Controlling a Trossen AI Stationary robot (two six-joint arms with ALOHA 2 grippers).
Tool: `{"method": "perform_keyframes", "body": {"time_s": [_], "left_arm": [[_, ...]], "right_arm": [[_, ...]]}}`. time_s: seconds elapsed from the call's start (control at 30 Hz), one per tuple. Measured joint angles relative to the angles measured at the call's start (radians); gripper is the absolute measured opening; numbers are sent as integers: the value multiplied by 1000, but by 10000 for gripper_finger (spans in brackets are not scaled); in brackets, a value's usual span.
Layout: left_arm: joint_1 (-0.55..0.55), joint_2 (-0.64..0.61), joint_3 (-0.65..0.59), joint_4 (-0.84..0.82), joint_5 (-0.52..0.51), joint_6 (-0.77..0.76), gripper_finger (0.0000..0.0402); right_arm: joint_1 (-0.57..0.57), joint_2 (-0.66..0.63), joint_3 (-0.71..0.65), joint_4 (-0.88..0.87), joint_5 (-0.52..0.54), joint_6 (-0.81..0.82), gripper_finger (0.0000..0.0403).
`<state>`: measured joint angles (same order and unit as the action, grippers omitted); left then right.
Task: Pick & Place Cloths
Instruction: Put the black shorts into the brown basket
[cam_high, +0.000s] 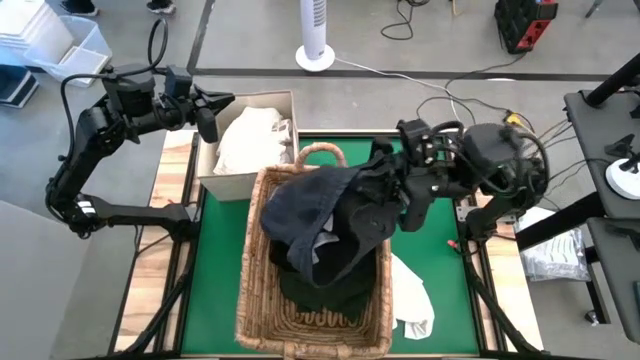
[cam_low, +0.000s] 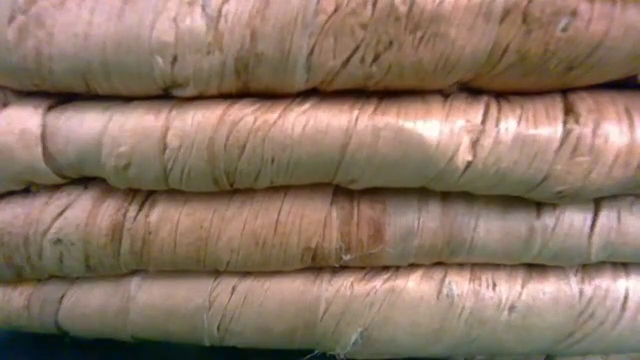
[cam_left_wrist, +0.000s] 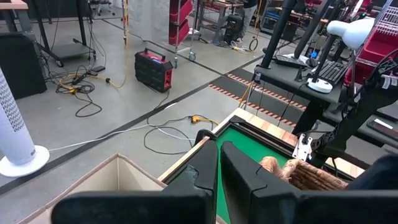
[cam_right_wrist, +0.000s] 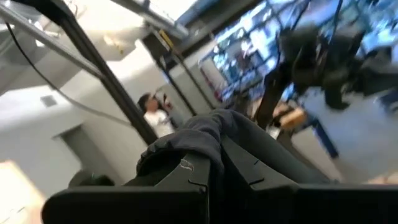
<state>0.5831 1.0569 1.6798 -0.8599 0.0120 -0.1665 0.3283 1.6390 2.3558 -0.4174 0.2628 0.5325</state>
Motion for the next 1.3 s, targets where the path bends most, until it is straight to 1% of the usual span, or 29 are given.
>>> {"method": "perform_keyframes", "body": {"time_s": [0.4, 0.53, 0.67, 0.93, 1.1, 1.3], "left_arm": [[0, 0, 0, -1, 0, 0, 0], [0, 1, 0, -1, 0, 0, 0], [0, 1, 0, -1, 0, -1, 0], [0, 1, 0, -1, 0, -7, 0], [0, 2, 0, -1, 0, -7, 0], [0, 2, 0, -1, 0, -7, 0]], "right_arm": [[-58, 33, 0, -97, -227, 205, 12], [-68, 40, 0, -162, -268, 248, 12], [-74, 48, 0, -256, -272, 294, 12], [-87, 51, 0, -367, -272, 331, 12], [-104, 51, 0, -480, -272, 328, 12], [-128, 65, -1, -660, -272, 306, 12]]}}
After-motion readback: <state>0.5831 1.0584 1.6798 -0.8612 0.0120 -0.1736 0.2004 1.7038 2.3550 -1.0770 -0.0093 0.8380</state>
